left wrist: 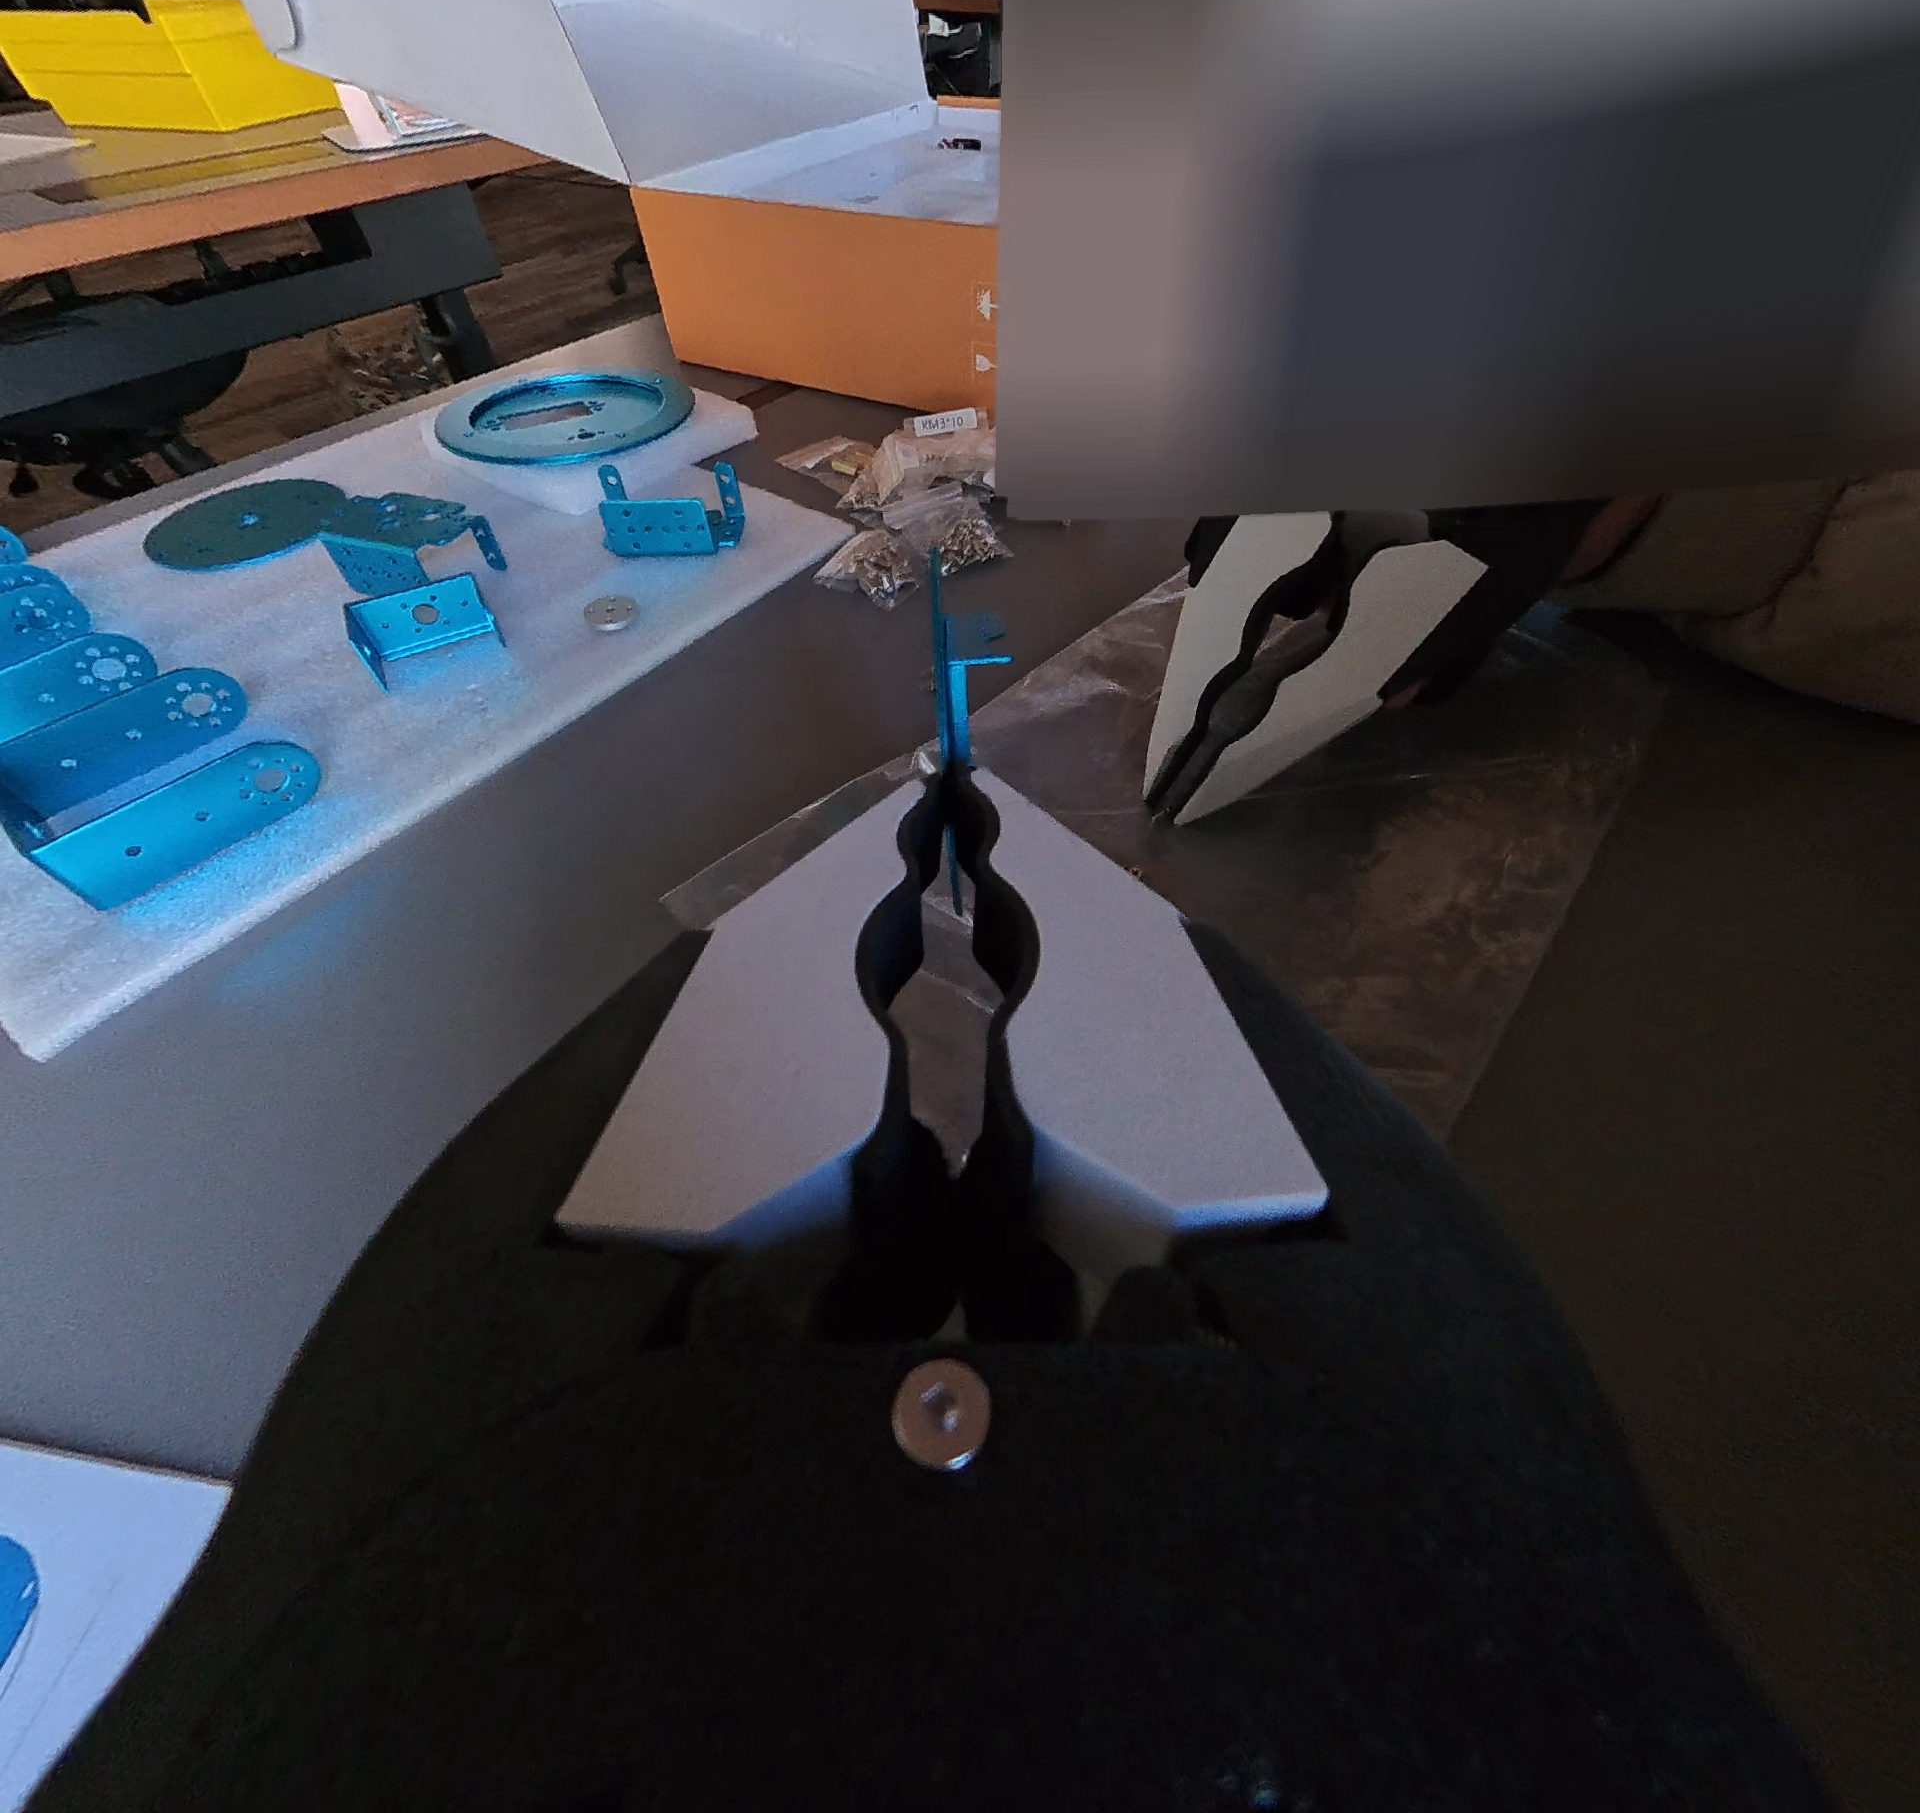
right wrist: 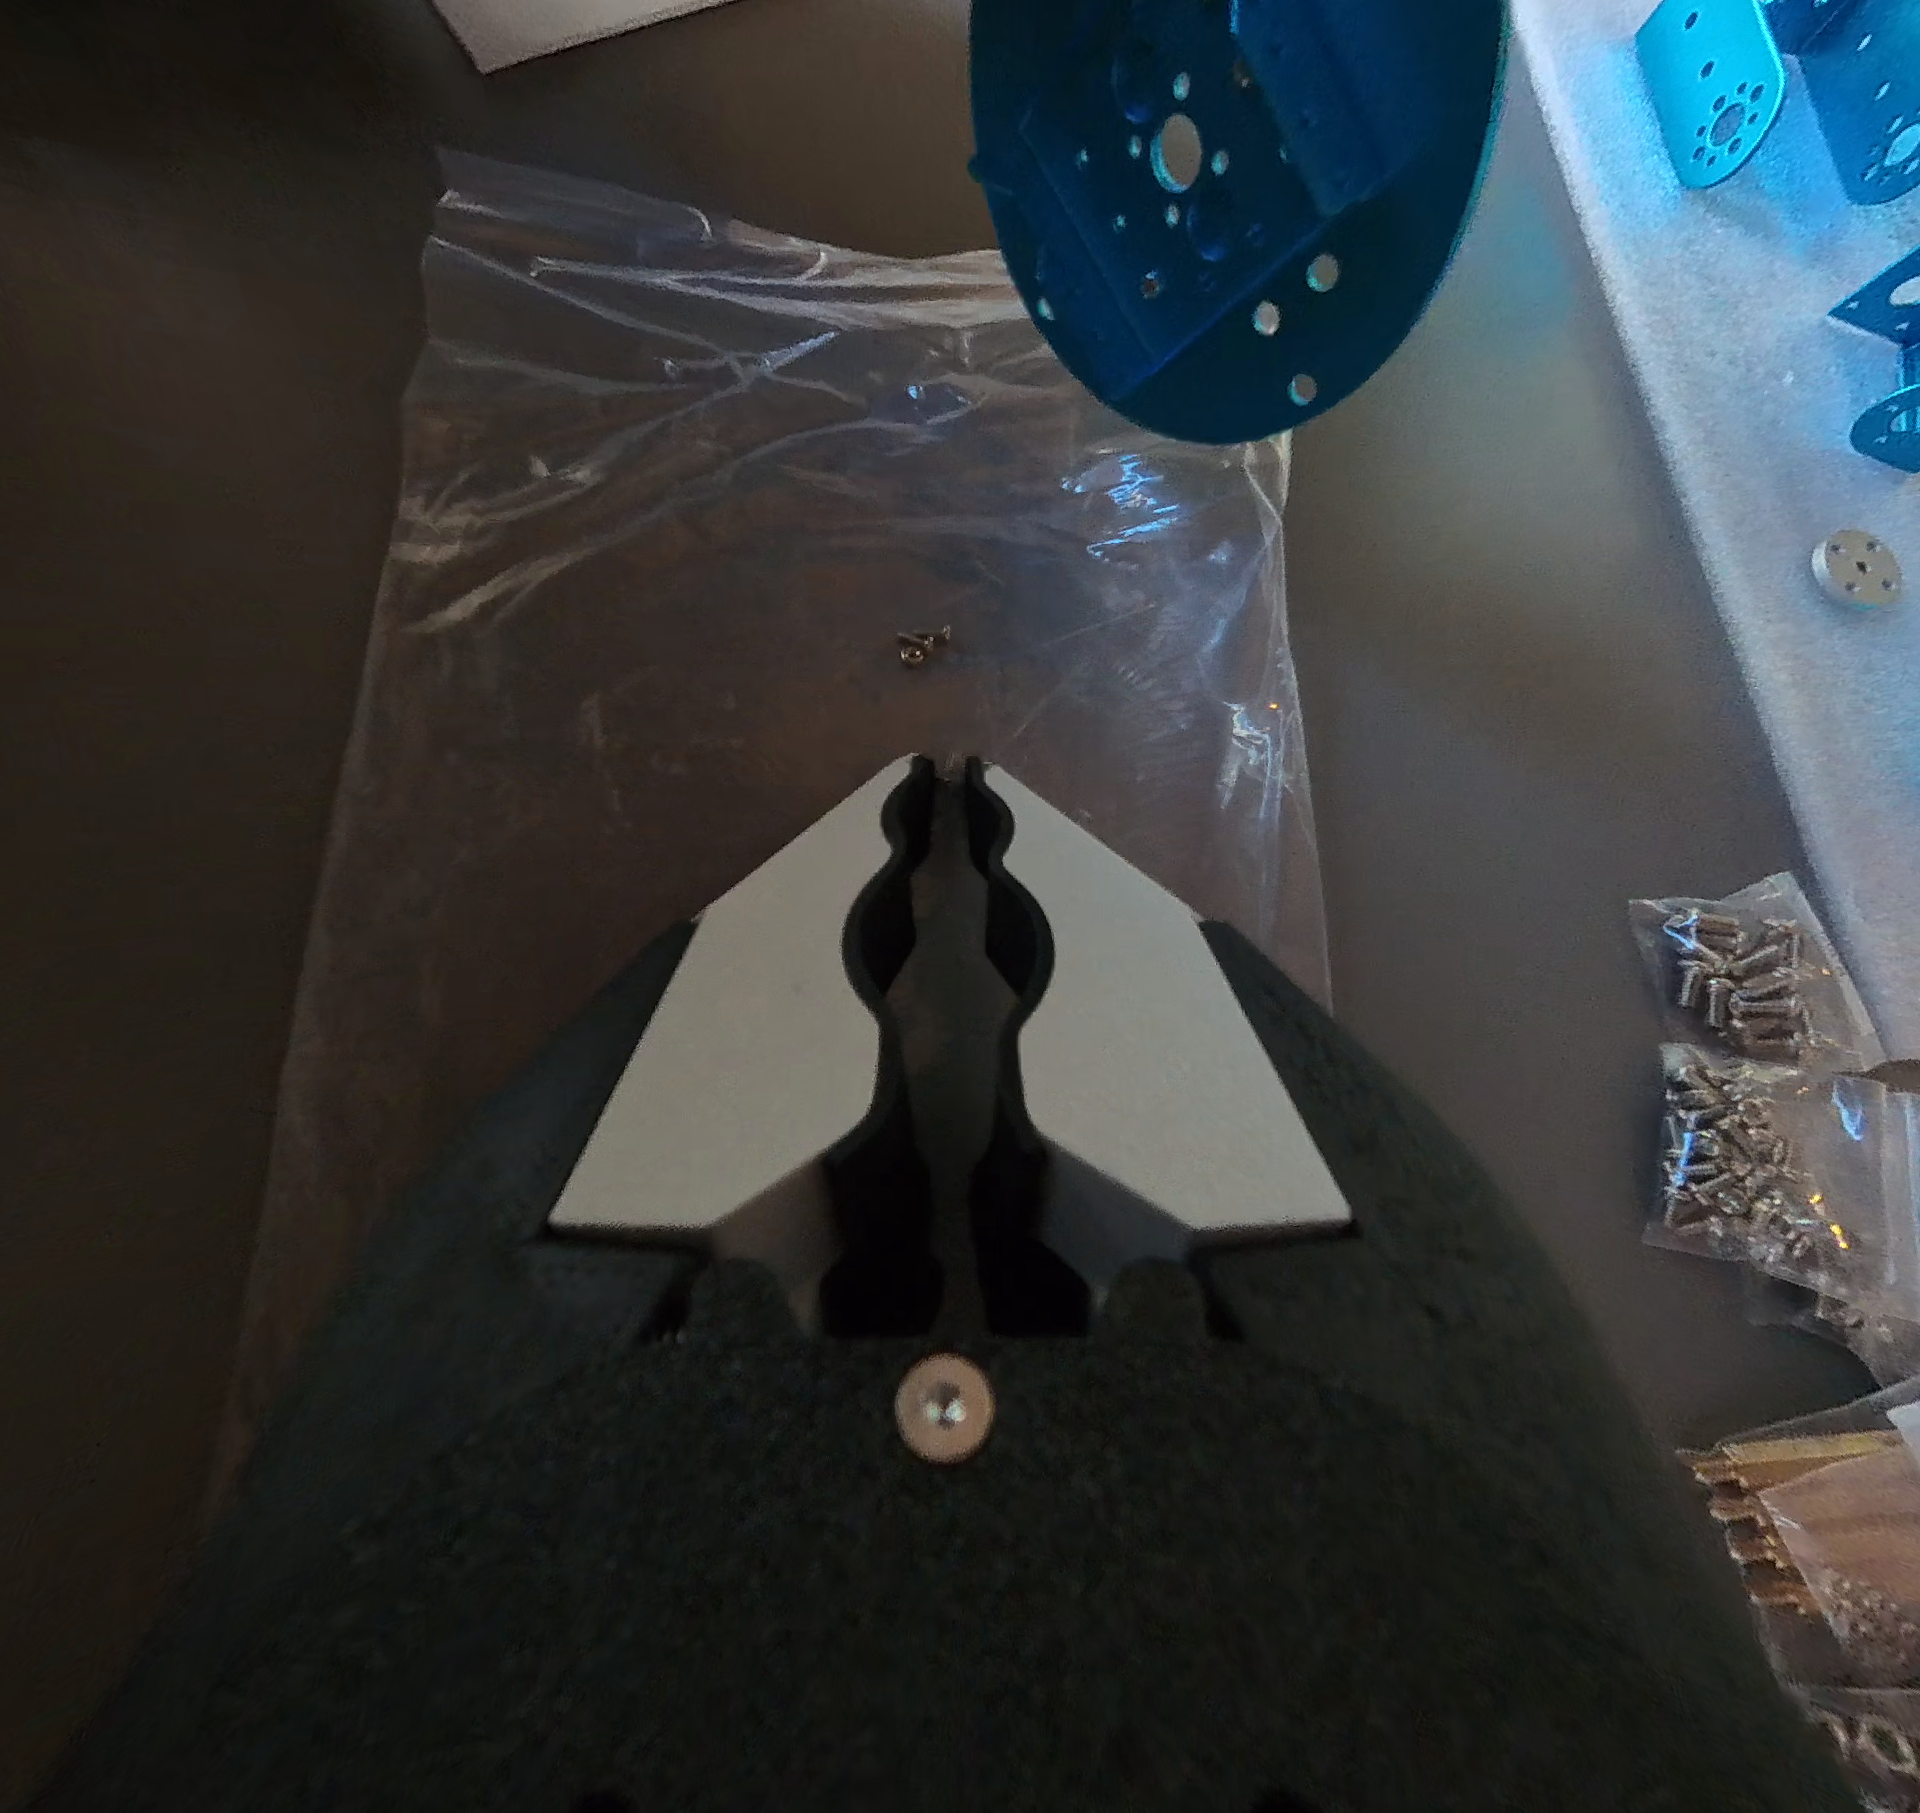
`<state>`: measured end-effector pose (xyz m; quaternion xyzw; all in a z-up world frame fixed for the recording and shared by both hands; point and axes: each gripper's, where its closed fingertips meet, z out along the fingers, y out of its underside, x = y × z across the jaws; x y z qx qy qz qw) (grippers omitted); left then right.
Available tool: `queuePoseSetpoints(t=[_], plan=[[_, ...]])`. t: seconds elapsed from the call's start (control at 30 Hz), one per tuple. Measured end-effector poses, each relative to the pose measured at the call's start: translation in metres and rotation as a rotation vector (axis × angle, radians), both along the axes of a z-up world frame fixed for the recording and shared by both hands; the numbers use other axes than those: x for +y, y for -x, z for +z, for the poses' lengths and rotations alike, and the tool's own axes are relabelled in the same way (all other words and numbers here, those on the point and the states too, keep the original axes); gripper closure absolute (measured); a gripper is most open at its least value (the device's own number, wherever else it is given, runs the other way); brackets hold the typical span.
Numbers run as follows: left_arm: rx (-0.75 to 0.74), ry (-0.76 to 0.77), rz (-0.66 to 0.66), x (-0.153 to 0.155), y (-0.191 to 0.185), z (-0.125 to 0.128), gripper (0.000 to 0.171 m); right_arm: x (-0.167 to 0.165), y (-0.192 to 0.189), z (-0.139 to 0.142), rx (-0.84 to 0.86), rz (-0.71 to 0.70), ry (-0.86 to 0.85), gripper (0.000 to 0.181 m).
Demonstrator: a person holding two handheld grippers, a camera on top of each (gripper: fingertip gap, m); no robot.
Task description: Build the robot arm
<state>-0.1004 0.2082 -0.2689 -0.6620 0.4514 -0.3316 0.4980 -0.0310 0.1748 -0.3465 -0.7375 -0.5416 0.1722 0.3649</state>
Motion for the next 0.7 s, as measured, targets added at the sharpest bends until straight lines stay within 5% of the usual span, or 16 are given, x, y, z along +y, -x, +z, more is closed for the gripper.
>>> queuePoseSetpoints(t=[0.7], plan=[[-0.042,0.062,-0.013,-0.0023,-0.0010,0.0011,0.171,-0.0006,-0.0008,-0.0002,0.005,0.022,-0.010,0.180]])
